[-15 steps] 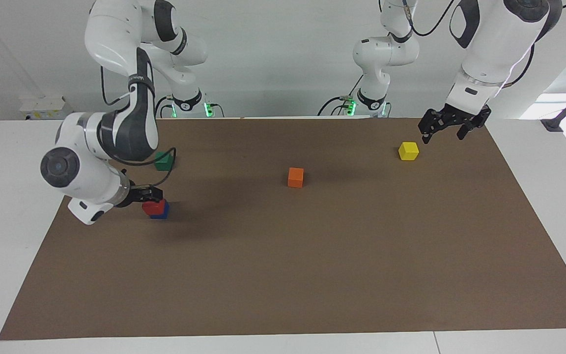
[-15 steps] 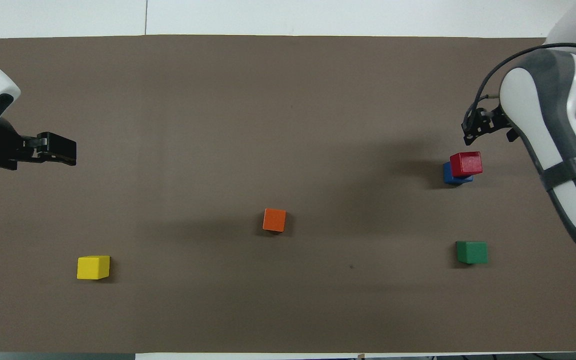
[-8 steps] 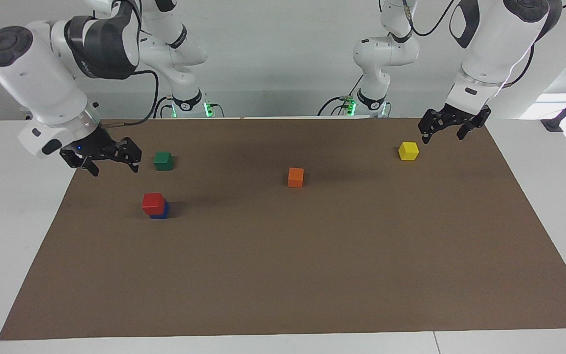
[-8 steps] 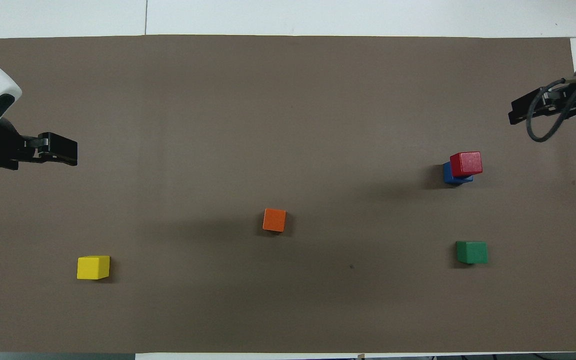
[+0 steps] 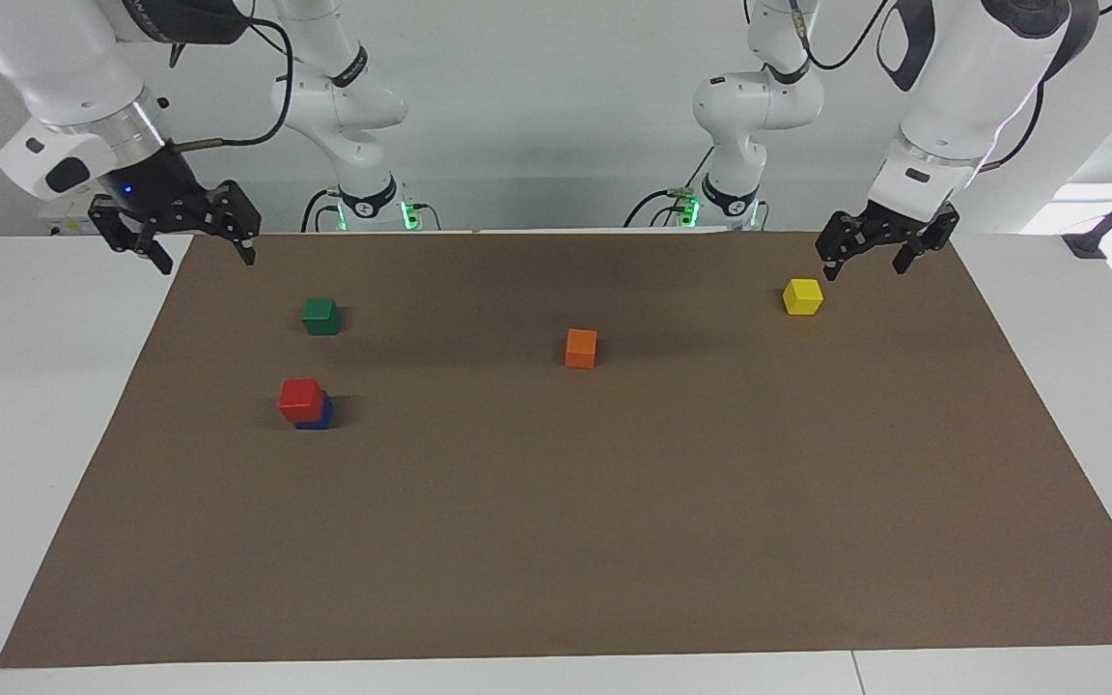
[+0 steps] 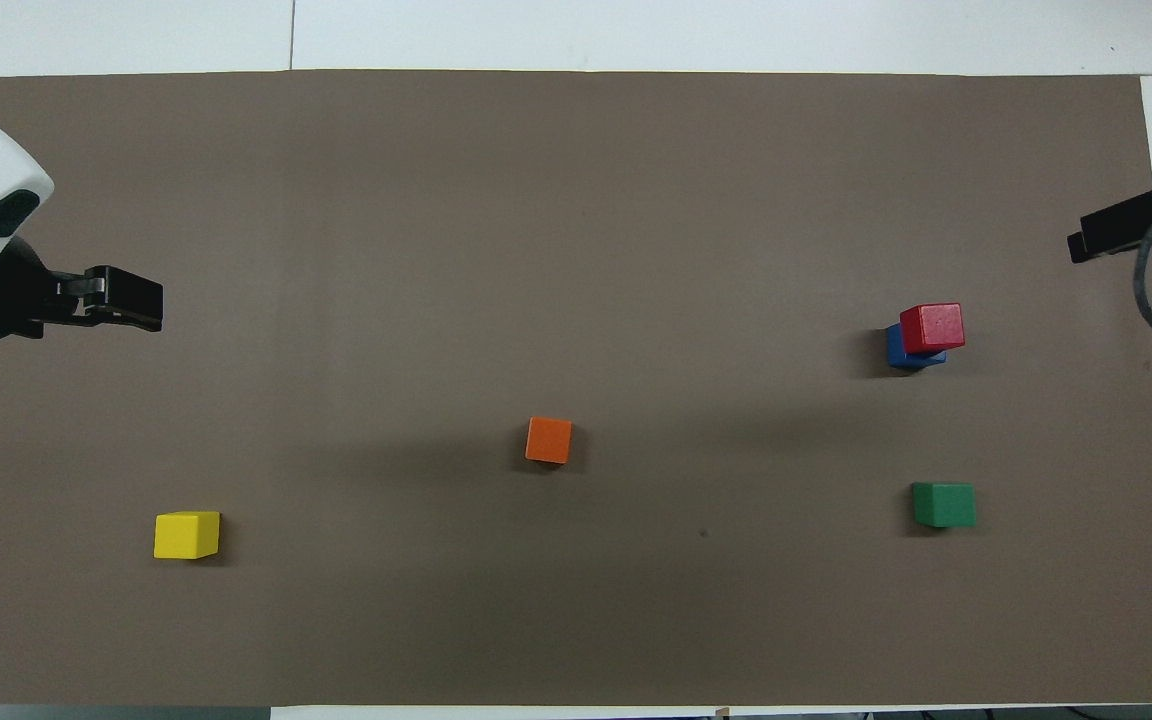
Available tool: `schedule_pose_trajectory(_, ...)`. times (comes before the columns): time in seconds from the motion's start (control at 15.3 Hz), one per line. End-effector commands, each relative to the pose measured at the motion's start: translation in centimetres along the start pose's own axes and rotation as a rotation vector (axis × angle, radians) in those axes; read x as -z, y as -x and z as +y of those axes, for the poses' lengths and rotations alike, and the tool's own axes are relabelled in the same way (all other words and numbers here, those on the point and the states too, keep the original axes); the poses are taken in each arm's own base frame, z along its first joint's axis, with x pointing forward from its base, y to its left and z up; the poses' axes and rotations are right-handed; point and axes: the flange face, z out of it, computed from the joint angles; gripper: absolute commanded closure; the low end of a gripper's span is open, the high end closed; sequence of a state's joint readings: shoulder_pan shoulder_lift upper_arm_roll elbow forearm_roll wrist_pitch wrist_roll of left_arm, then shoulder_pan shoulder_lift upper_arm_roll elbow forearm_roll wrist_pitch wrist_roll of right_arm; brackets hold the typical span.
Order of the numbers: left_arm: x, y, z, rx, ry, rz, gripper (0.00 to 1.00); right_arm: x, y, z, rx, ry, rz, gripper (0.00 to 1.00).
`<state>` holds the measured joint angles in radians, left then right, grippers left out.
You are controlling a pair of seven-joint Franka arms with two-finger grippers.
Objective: Transfer red block to right arm and stack on blue block
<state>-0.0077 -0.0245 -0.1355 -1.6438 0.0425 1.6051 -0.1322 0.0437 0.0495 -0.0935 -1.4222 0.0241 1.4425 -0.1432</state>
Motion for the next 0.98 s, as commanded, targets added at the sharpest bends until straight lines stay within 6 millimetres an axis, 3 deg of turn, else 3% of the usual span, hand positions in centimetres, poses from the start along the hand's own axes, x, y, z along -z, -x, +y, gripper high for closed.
schedule_pose_trajectory(0.0,0.3,0.5,0.0,-0.008,0.043,0.013,0.0,-1.1,3.3,0.5,-0.017,0.015,-0.029,0.0)
schedule_pose_trajectory(0.66,0.2,1.0,0.6,-0.01,0.046,-0.006,0.0,-1.7,3.0,1.0,-0.019,0.066,0.029,0.0)
schedule_pose_trajectory(0.92,0.1,0.8,-0.4,0.008,0.047,-0.006,0.0,-1.6,3.0,1.0,-0.019,0.062,0.031,0.0)
